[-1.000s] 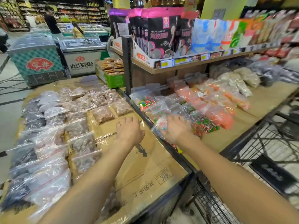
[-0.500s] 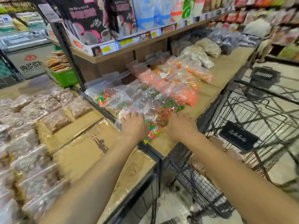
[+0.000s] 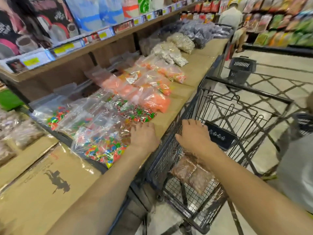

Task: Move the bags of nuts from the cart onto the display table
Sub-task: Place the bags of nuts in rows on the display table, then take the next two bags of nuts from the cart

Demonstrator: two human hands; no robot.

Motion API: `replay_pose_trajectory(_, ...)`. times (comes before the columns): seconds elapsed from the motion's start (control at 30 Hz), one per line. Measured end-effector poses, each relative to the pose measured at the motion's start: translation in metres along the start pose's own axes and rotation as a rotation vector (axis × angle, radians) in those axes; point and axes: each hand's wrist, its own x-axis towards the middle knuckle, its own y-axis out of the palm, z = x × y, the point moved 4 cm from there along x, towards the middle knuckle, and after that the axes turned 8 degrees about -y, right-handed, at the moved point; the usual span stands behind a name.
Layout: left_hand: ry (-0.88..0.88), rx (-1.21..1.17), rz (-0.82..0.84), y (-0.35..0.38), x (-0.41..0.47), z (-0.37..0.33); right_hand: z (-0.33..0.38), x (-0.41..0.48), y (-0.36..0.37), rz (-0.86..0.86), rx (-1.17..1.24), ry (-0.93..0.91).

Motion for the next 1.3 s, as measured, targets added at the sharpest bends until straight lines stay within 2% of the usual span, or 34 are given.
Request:
replay_pose_trajectory(0.33, 0.12, 0.067, 0.059, 0.023, 0.032, -0.077, -0.069, 0.017, 0.024, 0.081, 0.062, 0.136)
replay_pose_trajectory(0.87, 0.385, 0.092, 0.294, 0.137, 0.121, -0.152, -0.128, 0.056, 0.101, 0.221, 0.138, 0.404)
replay_pose_trajectory(1.17, 0.46, 0.189, 0.434, 0.197, 0.133, -0.176, -0.15, 0.06, 0.177, 0.39, 0.155, 0.493)
replay_pose_trajectory(1.3, 0.441, 0.216, 0.524, 0.234, 0.133, -0.185, -0.159, 0.055, 0.217, 0.425, 0.25, 0.544)
